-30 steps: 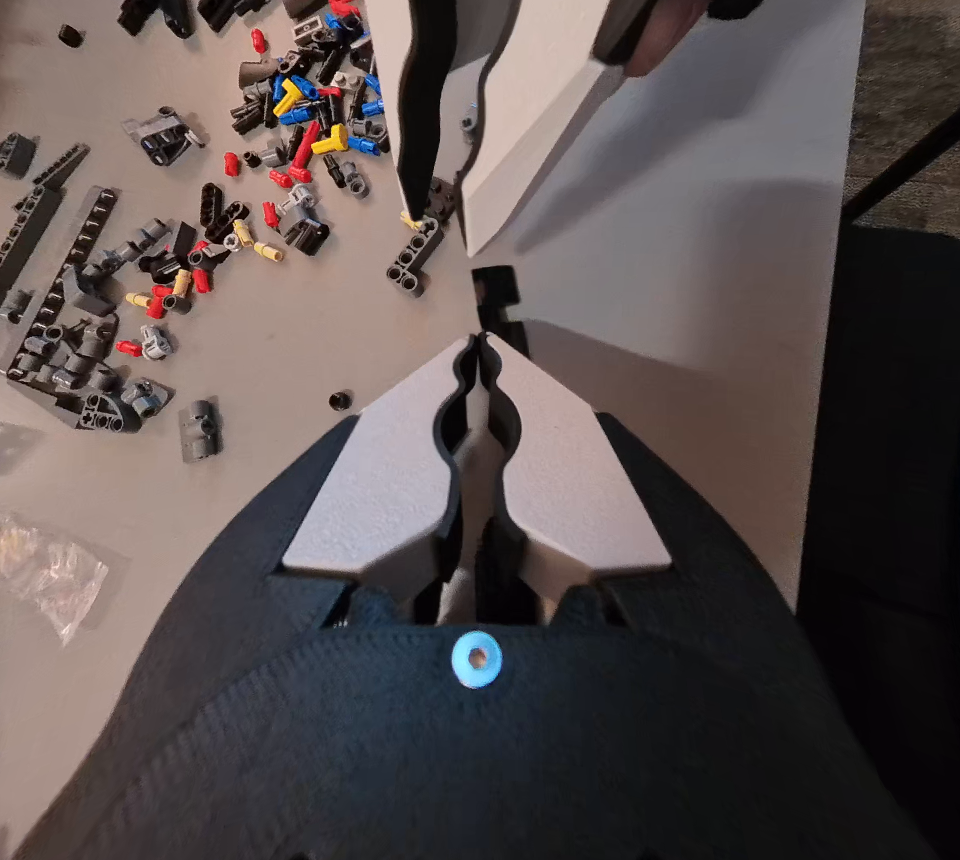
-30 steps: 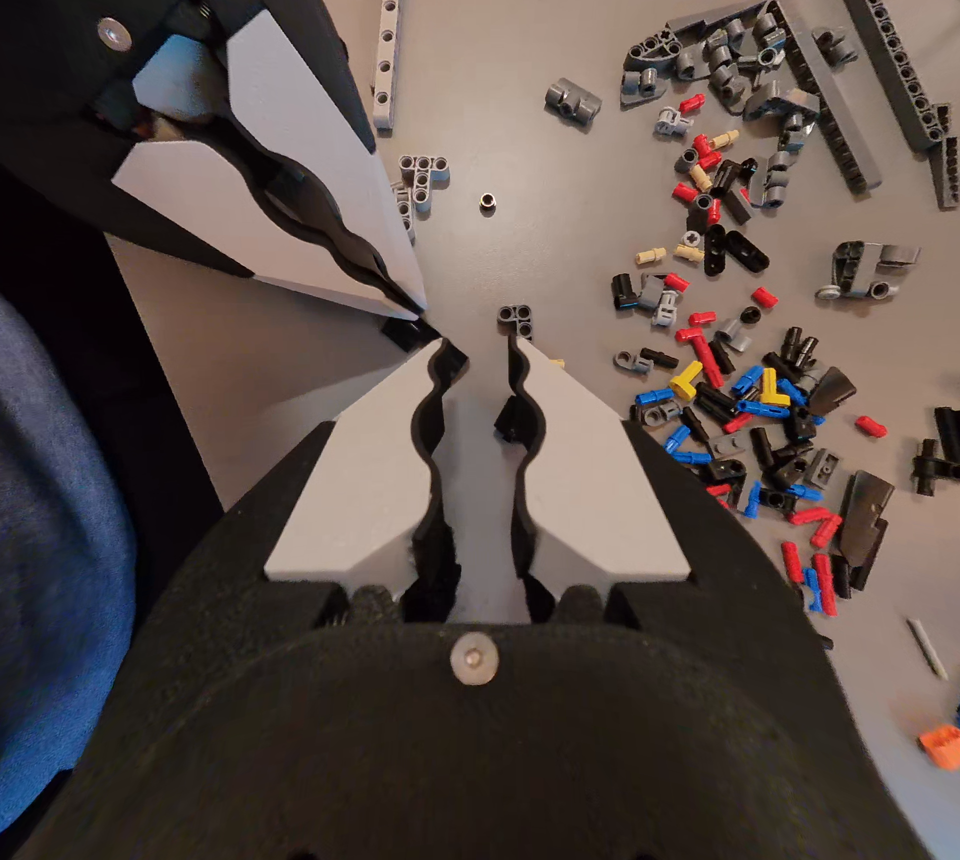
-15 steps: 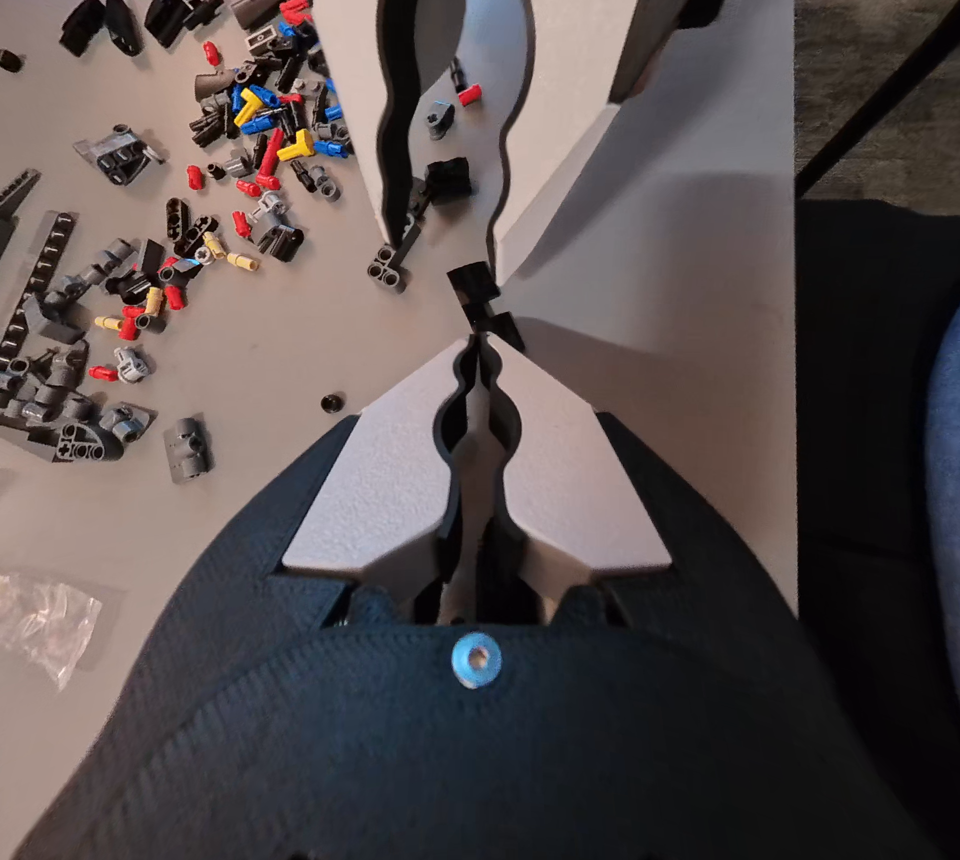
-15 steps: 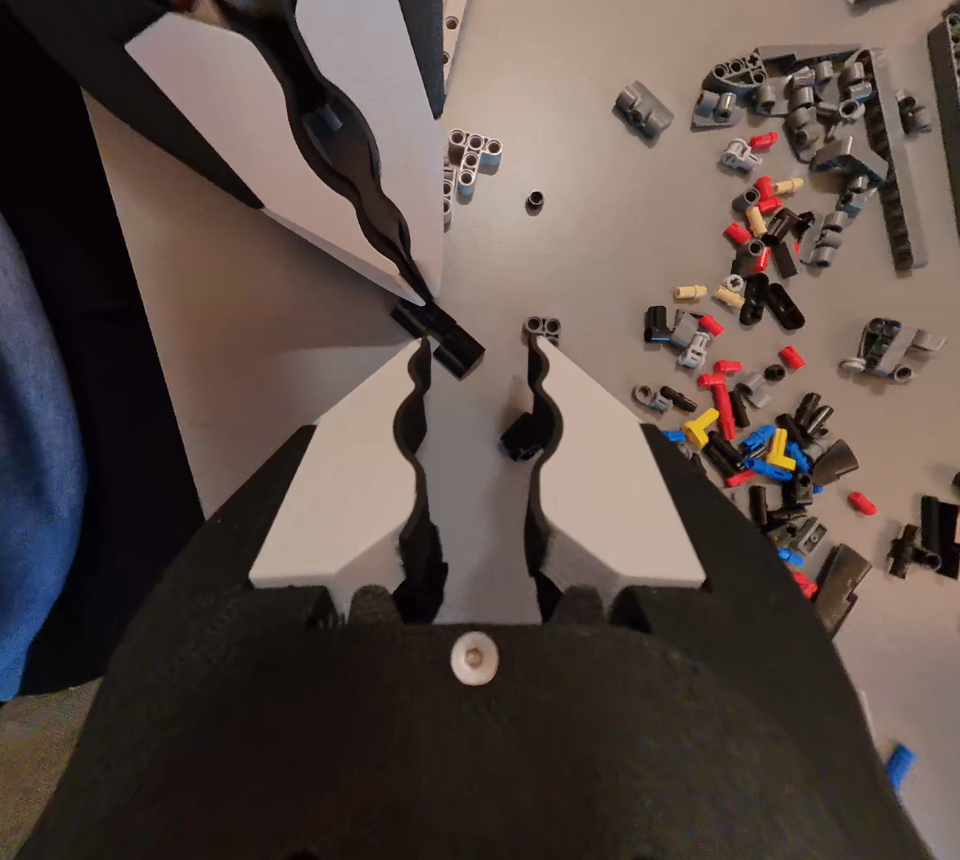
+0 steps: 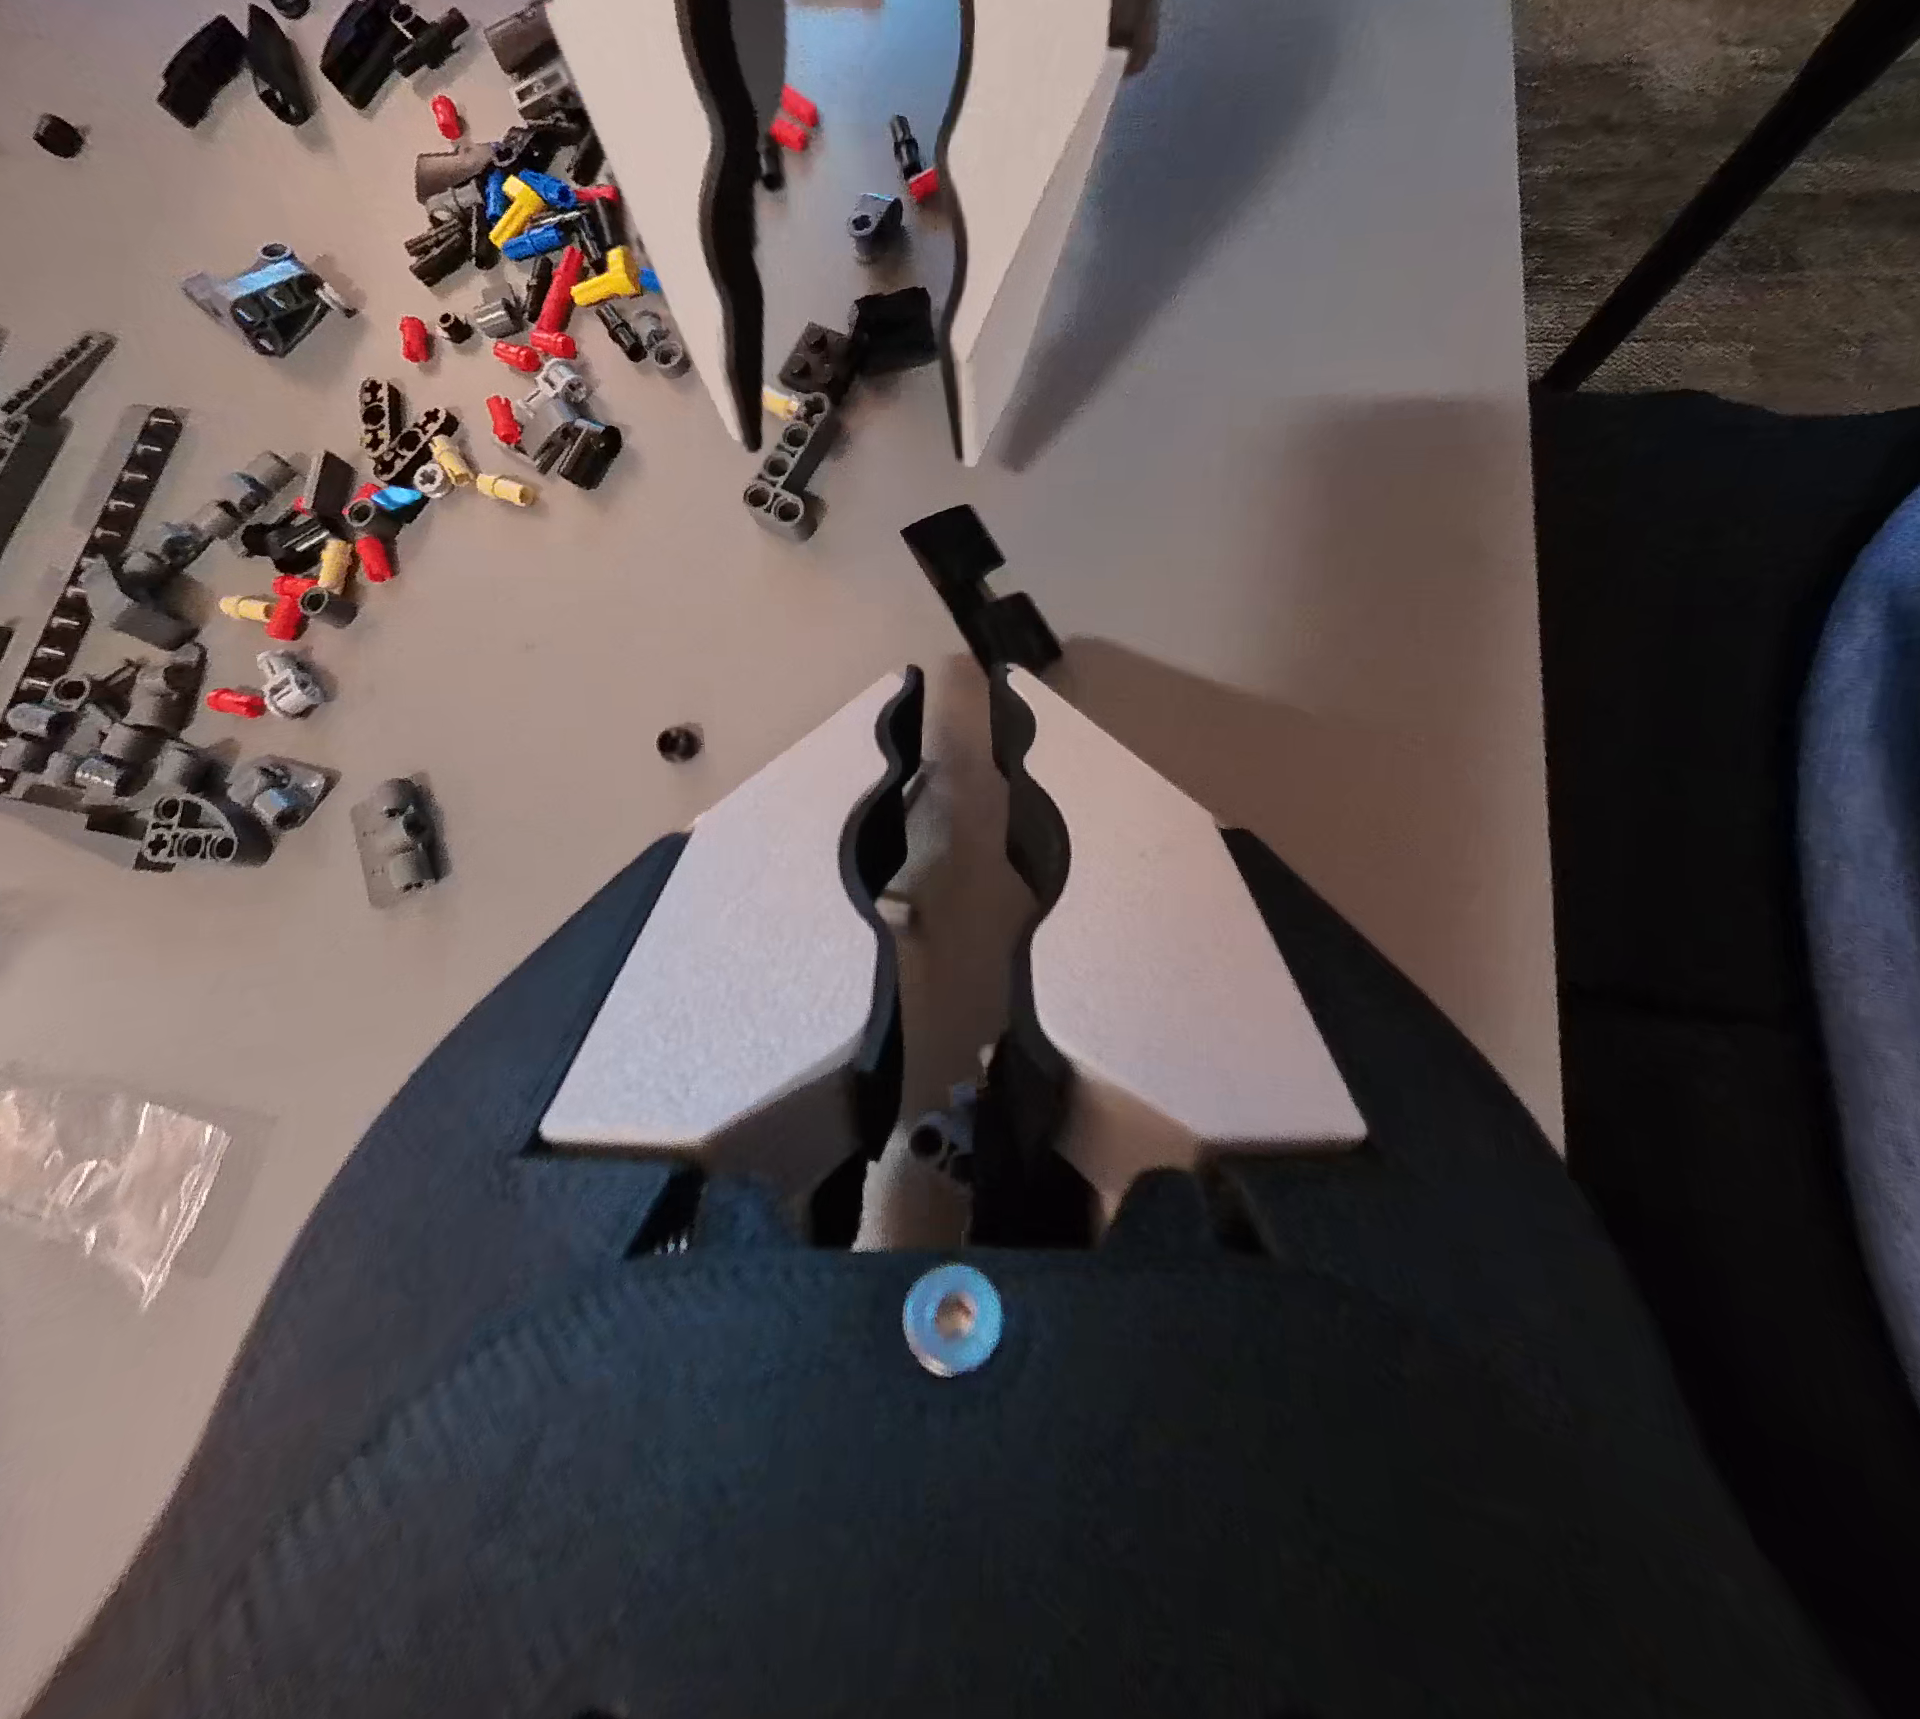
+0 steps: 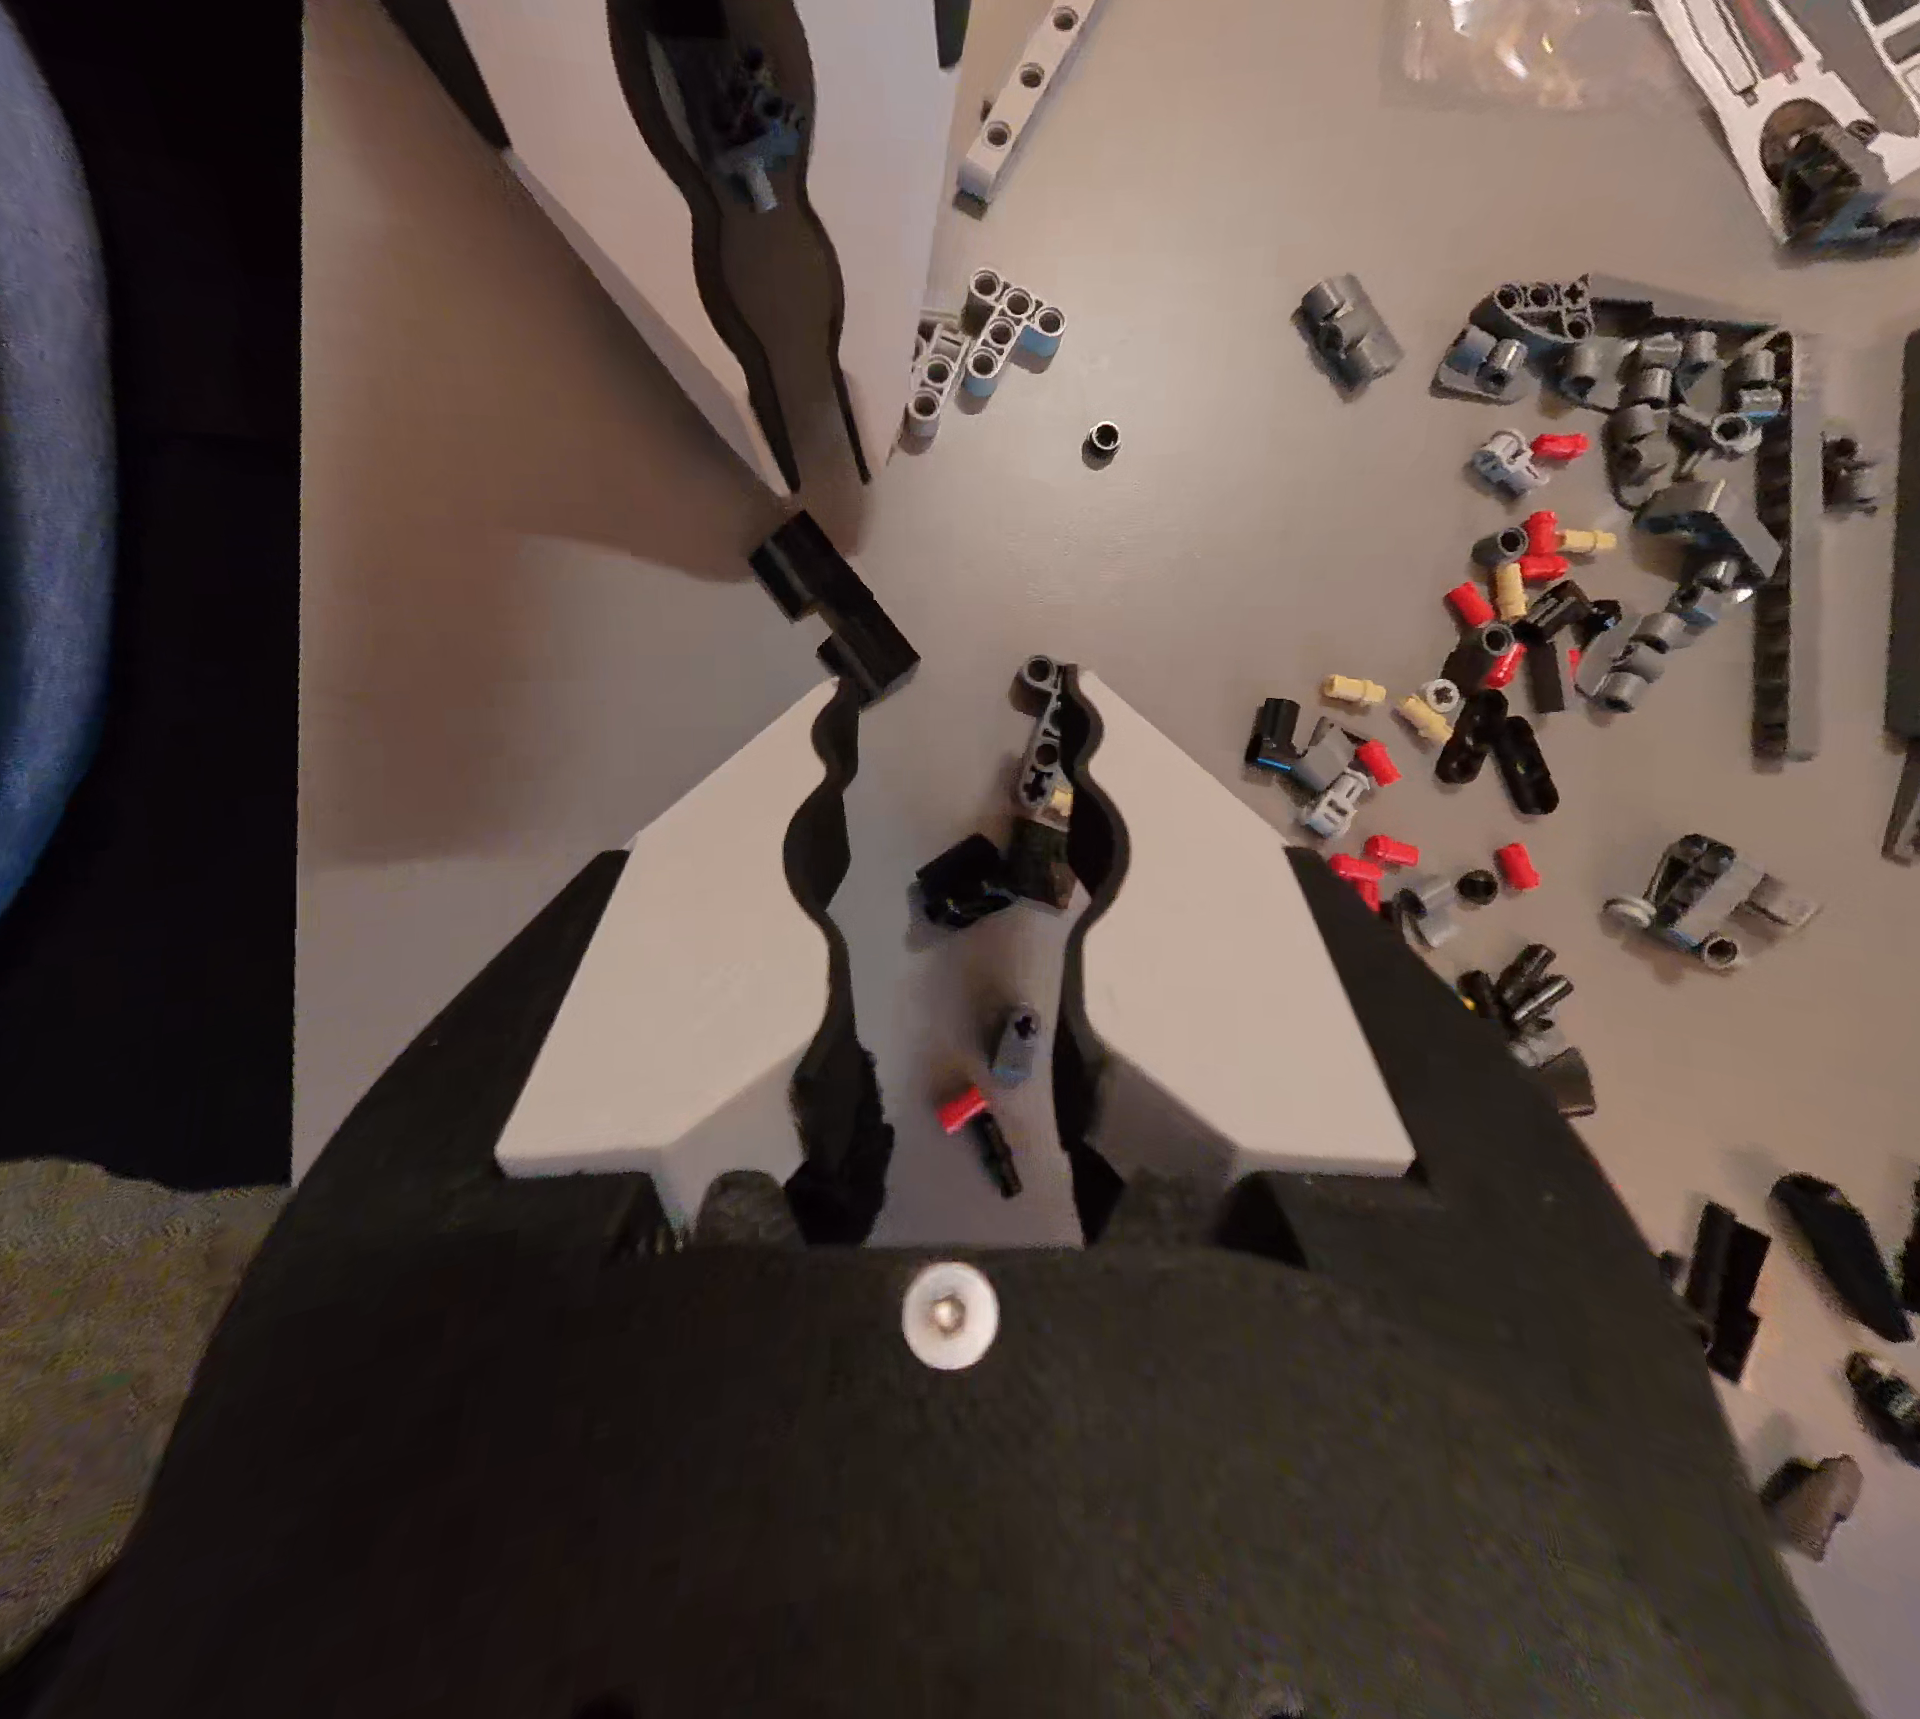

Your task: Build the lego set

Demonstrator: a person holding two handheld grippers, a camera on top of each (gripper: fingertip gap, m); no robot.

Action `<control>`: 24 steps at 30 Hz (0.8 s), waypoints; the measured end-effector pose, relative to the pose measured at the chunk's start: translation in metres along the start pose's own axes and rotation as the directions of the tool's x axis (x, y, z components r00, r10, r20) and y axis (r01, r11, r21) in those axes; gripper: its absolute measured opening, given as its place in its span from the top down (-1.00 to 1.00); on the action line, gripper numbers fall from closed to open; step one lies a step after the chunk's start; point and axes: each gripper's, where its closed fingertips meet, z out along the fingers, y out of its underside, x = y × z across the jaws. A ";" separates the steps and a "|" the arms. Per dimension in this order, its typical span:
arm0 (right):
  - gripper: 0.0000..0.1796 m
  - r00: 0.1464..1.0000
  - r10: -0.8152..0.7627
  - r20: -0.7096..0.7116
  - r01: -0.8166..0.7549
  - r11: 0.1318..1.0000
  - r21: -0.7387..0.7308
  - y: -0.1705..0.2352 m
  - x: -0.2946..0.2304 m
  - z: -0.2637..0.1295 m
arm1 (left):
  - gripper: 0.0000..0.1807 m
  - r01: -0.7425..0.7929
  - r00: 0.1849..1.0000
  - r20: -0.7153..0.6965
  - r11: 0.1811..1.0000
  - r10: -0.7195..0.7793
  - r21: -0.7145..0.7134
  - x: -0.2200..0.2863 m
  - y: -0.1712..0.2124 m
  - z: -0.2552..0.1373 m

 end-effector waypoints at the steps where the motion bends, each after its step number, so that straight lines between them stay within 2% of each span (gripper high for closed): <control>1: 0.59 1.000 -0.023 0.014 0.023 1.000 -0.011 0.001 0.000 0.001 | 0.87 0.004 1.000 -0.005 1.000 -0.004 -0.006 0.000 0.002 -0.001; 8: 0.59 0.982 -0.153 0.111 0.163 0.982 -0.092 0.006 -0.011 0.016 | 0.84 0.055 0.998 -0.007 0.998 -0.055 0.003 -0.001 0.008 -0.008; 11: 0.68 0.977 -0.141 0.158 0.153 0.986 -0.068 0.002 -0.016 0.020 | 0.83 0.057 0.998 -0.009 0.998 -0.056 0.010 -0.001 0.005 -0.009; 13: 0.83 0.974 -0.125 0.189 0.140 0.988 -0.069 0.003 -0.020 0.021 | 0.83 0.049 0.999 -0.007 0.999 -0.049 0.013 0.000 0.003 -0.008; 19: 0.87 0.979 -0.115 0.170 0.126 0.991 -0.054 0.001 -0.021 0.019 | 0.74 0.057 0.998 0.017 0.998 -0.058 0.032 -0.005 -0.002 -0.006; 21: 1.00 0.983 -0.140 0.119 0.143 0.990 -0.017 -0.008 -0.017 0.010 | 0.67 0.060 0.997 0.044 0.997 -0.062 0.043 -0.010 -0.004 -0.007; 24: 1.00 0.985 -0.152 0.086 0.157 0.986 -0.059 -0.010 -0.014 0.004 | 0.64 0.076 0.996 0.038 0.994 -0.079 0.072 -0.013 -0.008 -0.009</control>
